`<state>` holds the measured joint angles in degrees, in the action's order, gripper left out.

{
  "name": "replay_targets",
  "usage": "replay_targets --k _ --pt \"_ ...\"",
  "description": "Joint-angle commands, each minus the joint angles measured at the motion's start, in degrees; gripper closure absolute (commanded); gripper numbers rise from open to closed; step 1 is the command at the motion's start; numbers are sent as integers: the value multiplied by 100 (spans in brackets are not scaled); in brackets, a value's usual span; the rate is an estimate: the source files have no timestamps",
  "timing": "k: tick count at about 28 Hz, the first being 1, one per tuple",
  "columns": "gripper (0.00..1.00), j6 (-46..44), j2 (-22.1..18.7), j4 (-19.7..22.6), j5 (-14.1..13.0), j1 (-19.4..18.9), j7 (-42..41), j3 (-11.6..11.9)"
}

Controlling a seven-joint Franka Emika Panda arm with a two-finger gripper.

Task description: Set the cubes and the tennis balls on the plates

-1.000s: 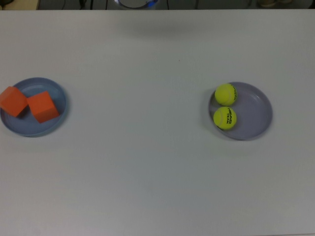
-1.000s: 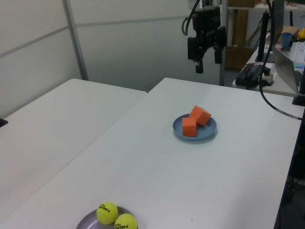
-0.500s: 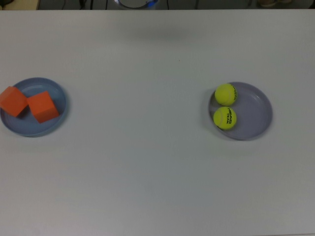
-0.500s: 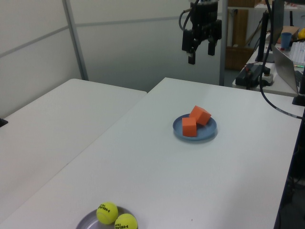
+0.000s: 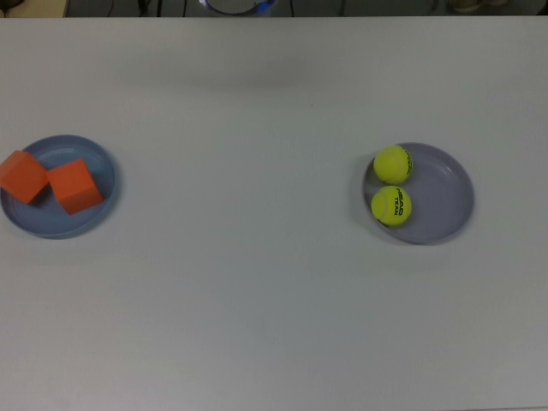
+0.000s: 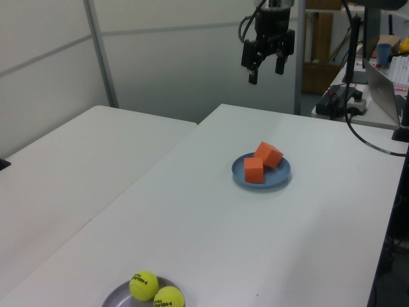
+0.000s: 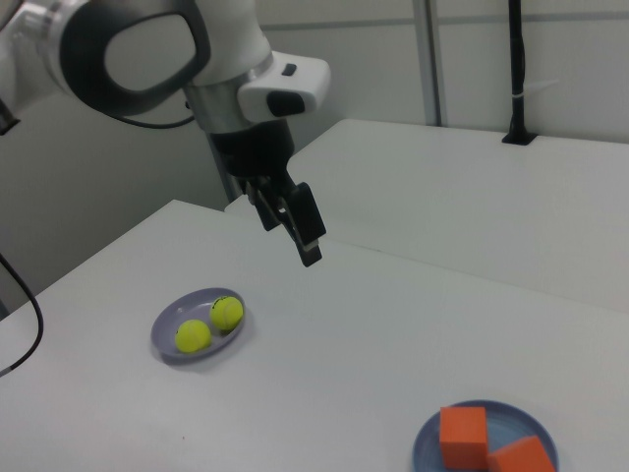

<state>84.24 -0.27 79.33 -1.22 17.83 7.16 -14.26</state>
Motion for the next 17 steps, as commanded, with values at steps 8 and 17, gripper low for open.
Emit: replay_targets --k 8,17 --pt "0 119 -78 91 -18 -16 -75 20" --pt "0 -12 -96 144 -18 -25 -31 -7"
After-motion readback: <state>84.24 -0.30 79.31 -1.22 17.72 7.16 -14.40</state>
